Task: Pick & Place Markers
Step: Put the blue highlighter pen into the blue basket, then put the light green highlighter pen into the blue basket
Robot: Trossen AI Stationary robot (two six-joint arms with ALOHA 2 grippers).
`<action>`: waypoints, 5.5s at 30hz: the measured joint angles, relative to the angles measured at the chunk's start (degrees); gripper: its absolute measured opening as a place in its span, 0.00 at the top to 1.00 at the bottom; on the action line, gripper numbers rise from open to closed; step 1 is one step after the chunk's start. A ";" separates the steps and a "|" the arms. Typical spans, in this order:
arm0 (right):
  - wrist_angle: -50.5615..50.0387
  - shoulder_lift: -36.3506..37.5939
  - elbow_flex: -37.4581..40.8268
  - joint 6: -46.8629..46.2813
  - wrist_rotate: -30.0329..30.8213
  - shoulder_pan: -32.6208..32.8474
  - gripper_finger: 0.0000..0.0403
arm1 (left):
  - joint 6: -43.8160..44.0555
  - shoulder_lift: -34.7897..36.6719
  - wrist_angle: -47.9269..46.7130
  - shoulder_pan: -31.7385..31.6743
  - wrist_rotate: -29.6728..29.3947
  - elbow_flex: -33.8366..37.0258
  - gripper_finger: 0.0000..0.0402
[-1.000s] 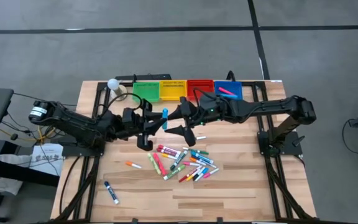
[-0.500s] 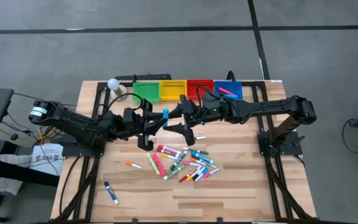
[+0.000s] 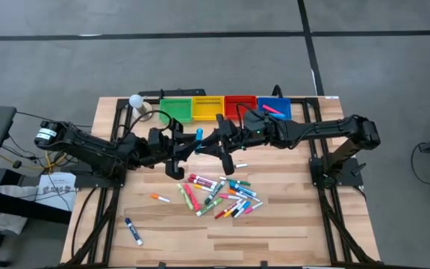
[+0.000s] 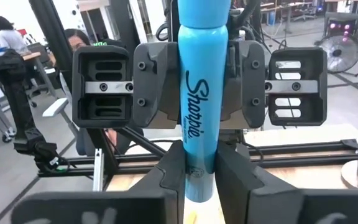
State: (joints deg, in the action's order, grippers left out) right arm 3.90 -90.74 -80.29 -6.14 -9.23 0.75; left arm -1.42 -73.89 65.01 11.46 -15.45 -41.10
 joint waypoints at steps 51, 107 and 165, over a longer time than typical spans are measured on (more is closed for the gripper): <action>-63.41 2.40 0.02 9.11 9.46 -40.46 0.87 | 13.69 32.25 -59.78 23.97 -14.49 0.02 0.62; -49.91 17.54 6.86 -6.46 2.10 -28.82 0.67 | 11.93 26.18 -65.31 22.58 -15.69 0.02 0.74; -37.75 -5.51 6.80 -77.50 45.33 36.33 0.67 | -32.67 -18.94 -77.22 -0.91 29.19 2.39 0.74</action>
State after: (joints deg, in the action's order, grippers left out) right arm -33.85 -96.25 -73.49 -83.63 36.10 37.08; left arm -34.09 -92.83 -12.21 10.55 13.74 -38.71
